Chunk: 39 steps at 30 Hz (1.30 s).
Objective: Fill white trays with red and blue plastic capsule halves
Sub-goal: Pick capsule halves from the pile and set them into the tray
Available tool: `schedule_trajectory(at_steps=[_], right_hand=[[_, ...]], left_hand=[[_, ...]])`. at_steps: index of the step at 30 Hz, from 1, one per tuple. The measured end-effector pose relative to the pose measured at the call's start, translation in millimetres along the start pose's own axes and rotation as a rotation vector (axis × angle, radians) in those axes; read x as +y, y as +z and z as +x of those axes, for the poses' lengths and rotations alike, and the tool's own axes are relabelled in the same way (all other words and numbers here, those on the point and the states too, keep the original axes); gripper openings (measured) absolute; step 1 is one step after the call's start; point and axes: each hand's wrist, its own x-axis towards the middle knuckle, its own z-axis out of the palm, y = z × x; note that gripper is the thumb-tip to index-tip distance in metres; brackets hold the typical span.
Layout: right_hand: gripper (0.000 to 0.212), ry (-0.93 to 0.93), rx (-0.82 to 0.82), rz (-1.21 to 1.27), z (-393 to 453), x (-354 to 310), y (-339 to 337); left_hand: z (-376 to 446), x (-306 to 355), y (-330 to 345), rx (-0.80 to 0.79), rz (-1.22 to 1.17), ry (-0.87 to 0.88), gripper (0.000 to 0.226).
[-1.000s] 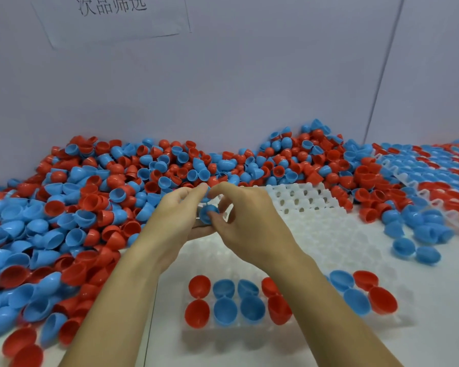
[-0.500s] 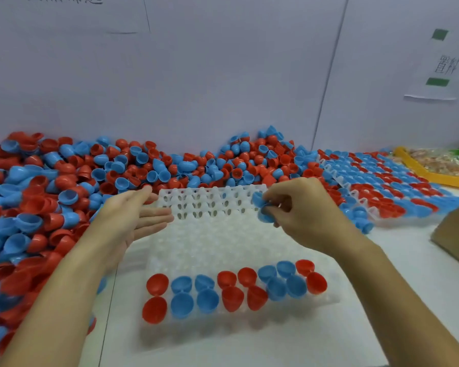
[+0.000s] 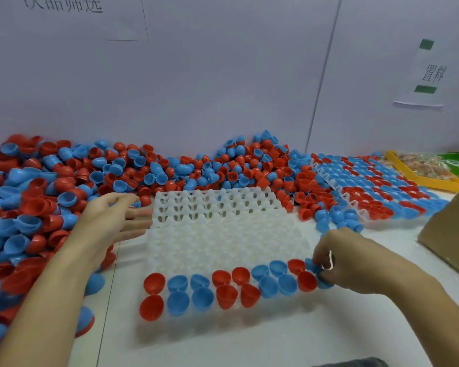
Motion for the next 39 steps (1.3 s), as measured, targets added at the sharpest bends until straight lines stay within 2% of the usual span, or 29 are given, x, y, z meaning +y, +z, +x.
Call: schedule_trajectory(at_steps=[10,13,16,21,23,26,28,32,34,36,39], right_hand=[[0.026,-0.026,-0.009,0.012,-8,1,-7],[0.026,0.006,0.141,0.109,-4,15,-22],[0.029,0.148,0.353,0.192,7,43,-28],[0.041,0.264,0.146,0.130,26,49,2],[0.044,0.271,0.179,0.143,33,43,14],[0.036,0.277,0.259,0.153,43,38,26],[0.032,0.272,0.317,0.246,48,34,29],[0.033,0.119,0.517,0.436,58,8,13],[0.035,0.009,0.563,0.500,61,-20,-2],[0.038,-0.125,0.524,0.582,63,-53,-15],[0.039,-0.363,0.321,0.679,67,-107,-28]], left_hand=[[1,-2,0,0.012,0.046,0.034,0.014],[1,-3,0,0.025,0.052,0.046,0.015],[2,-3,0,0.039,0.051,0.058,0.016],[5,-5,0,0.034,0.054,0.071,0.014],[6,-7,1,0.036,0.060,0.078,0.013],[7,-9,2,0.054,0.072,0.091,0.010],[8,-10,2,0.061,0.077,0.103,0.010],[6,-9,6,-0.003,0.078,0.113,0.009],[1,-7,7,-0.078,0.085,0.138,0.009],[-4,-4,8,-0.171,0.088,0.175,0.012],[-13,1,11,-0.259,0.073,0.218,0.023]])
